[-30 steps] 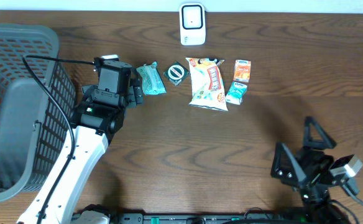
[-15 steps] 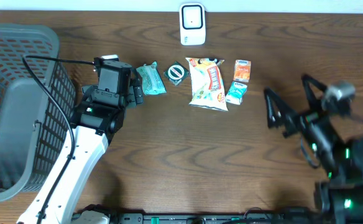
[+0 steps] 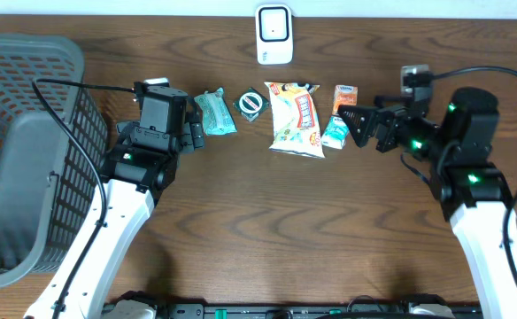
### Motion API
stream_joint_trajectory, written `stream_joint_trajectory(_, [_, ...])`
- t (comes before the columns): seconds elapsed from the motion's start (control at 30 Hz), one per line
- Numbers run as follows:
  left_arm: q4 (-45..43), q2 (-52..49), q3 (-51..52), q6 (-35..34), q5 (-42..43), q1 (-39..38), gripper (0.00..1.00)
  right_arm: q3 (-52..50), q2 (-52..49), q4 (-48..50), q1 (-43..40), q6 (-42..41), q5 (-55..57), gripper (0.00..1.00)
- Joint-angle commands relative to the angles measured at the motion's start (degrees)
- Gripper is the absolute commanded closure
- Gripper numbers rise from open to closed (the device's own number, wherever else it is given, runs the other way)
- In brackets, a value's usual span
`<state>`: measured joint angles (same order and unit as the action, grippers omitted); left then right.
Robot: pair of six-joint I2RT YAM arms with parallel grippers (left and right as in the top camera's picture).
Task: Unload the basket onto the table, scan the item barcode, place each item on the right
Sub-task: 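Reach the right gripper toward the green tissue pack, then grasp and lift the green tissue pack with the right gripper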
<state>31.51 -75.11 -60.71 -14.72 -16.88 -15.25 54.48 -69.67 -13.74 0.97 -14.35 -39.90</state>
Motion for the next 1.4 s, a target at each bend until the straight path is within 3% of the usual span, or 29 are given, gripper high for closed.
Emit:
stream_joint_trajectory(0.0, [0.0,0.4,-0.2,0.7,-1.0,0.2,0.02,1.0,-2.4,0.0,-0.1,1.1,-4.3,0.01])
stream_joint_trajectory(0.33, [0.0,0.4,-0.2,0.7,-1.0,0.2,0.02,1.0,-6.2,-0.7,1.7,-0.5,-5.0,0.01])
stream_joint_trajectory(0.47, [0.0,0.4,-0.2,0.7,-1.0,0.2,0.02,1.0,-7.5,-0.7,4.9,-4.2,0.0,0.03])
stream_joint_trajectory(0.67, [0.0,0.4,-0.2,0.7,-1.0,0.2,0.02,1.2,-8.7,2.3,10.2,-6.8,8.9,0.27])
stream_joint_trajectory(0.8, [0.0,0.4,-0.2,0.7,-1.0,0.2,0.02,5.2,-9.0,1.3,12.3,-7.9,15.8,0.25])
stream_joint_trajectory(0.93, [0.0,0.4,-0.2,0.7,-1.0,0.2,0.02,12.0,-10.8,-4.2,12.3,-6.9,20.0,0.42])
stream_joint_trajectory(1.03, [0.0,0.4,-0.2,0.7,-1.0,0.2,0.02,18.3,-14.1,-11.1,12.2,-4.2,24.0,0.44])
stream_joint_trajectory(1.17, [0.0,0.4,-0.2,0.7,-1.0,0.2,0.03,24.6,-20.0,-20.9,12.2,-0.7,28.0,0.39])
stream_joint_trajectory(1.3, [0.0,0.4,-0.2,0.7,-1.0,0.2,0.02,24.8,-24.2,-25.1,12.2,-0.3,31.7,0.16])
stream_joint_trajectory(1.37, [0.0,0.4,-0.2,0.7,-1.0,0.2,0.02,24.8,-26.3,-26.8,12.1,-0.4,32.9,0.11])
